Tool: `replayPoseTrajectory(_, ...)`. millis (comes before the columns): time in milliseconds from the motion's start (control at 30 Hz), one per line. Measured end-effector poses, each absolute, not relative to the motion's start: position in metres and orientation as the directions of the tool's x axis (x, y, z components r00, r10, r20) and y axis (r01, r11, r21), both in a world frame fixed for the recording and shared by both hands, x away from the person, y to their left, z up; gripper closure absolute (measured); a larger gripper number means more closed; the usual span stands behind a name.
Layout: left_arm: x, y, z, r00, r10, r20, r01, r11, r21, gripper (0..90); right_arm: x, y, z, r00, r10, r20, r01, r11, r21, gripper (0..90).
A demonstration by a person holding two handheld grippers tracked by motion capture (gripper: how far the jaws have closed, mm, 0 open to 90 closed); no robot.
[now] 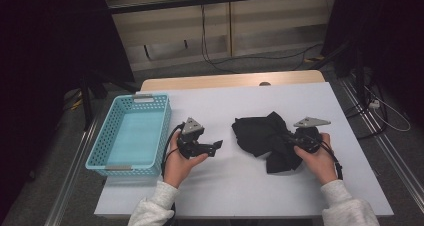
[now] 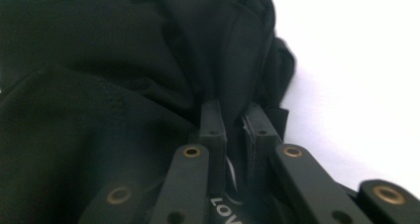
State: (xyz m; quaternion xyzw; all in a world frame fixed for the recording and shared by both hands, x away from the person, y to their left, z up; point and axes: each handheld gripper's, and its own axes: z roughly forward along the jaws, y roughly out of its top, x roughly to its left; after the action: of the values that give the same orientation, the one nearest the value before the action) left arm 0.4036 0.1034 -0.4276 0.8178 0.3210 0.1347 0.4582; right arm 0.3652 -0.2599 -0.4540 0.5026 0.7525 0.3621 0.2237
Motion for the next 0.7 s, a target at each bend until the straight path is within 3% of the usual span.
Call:
replayPoseTrajectory(167,0.404,0.104,-0.428,0.756,0.651,-0.072,0.403,-0.376,0.834,15.5,0.361,-0.248,-0.459,-0.432,0.893,0.129,0.626,0.193,0.756,82.3)
replayPoseTrajectory(433,0.401,0.102,-0.425,0.758,0.649,-0.066,0.394,-0.375,0.839,15.4,0.349,-0.209,-0.457,-0.530,0.835,0.148,0.602,0.248,0.759,81.2)
replayPoseTrajectory(533,0.401,0.102,-0.426,0.758,0.648,-0.070,0.398,-0.375,0.837,15.4,0.346,-0.199,-0.453,-0.557,0.821,0.126,0.571,0.268,0.776,67.7)
replayPoseTrajectory(667,0.401,0.103,-0.427,0.757,0.650,-0.073,0.402,-0.374,0.836,15.1,0.348,-0.200,-0.433,-0.551,0.834,-0.012,0.459,0.315,0.831,42.2)
replayPoseTrajectory(700,0.401,0.103,-0.427,0.755,0.651,-0.080,0.408,-0.370,0.835,15.1,0.349,-0.204,-0.426,-0.543,0.839,-0.027,0.433,0.308,0.847,39.8)
